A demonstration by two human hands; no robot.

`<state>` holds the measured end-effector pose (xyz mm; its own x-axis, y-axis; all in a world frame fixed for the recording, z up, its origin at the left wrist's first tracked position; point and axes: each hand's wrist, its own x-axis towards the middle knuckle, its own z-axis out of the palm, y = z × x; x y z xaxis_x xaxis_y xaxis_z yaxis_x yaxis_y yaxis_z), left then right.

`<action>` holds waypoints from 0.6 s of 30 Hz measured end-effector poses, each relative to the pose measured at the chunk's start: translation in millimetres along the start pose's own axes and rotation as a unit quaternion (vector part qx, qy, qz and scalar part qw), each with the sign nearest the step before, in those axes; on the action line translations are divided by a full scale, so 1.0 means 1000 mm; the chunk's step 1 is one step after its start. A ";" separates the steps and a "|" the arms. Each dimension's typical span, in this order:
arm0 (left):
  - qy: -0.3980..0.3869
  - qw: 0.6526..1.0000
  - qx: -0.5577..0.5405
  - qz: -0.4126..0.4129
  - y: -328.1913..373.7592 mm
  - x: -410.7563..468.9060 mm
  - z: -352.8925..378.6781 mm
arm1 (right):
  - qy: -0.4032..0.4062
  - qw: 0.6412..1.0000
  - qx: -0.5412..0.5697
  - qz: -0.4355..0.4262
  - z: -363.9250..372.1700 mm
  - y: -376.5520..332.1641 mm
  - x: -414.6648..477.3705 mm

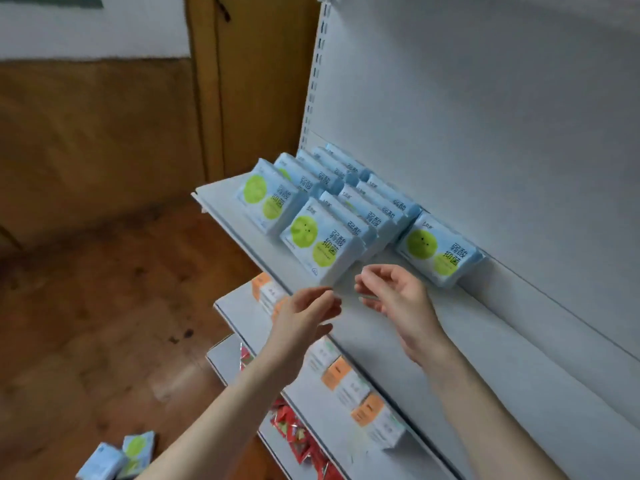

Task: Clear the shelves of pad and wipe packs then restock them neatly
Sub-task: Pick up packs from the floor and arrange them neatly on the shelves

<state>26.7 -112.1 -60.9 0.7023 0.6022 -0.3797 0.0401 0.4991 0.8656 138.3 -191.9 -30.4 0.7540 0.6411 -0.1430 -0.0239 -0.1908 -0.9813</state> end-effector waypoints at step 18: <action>0.482 0.854 -0.137 -0.140 -0.180 -0.245 -0.412 | -0.447 0.846 -0.222 0.188 0.411 0.186 -0.196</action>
<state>-445.3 -92.6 -258.5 -0.2252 0.6022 -0.7659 -0.1509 0.7551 0.6380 -283.2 -47.7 -238.0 -0.0538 0.7411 -0.6692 0.2458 -0.6397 -0.7282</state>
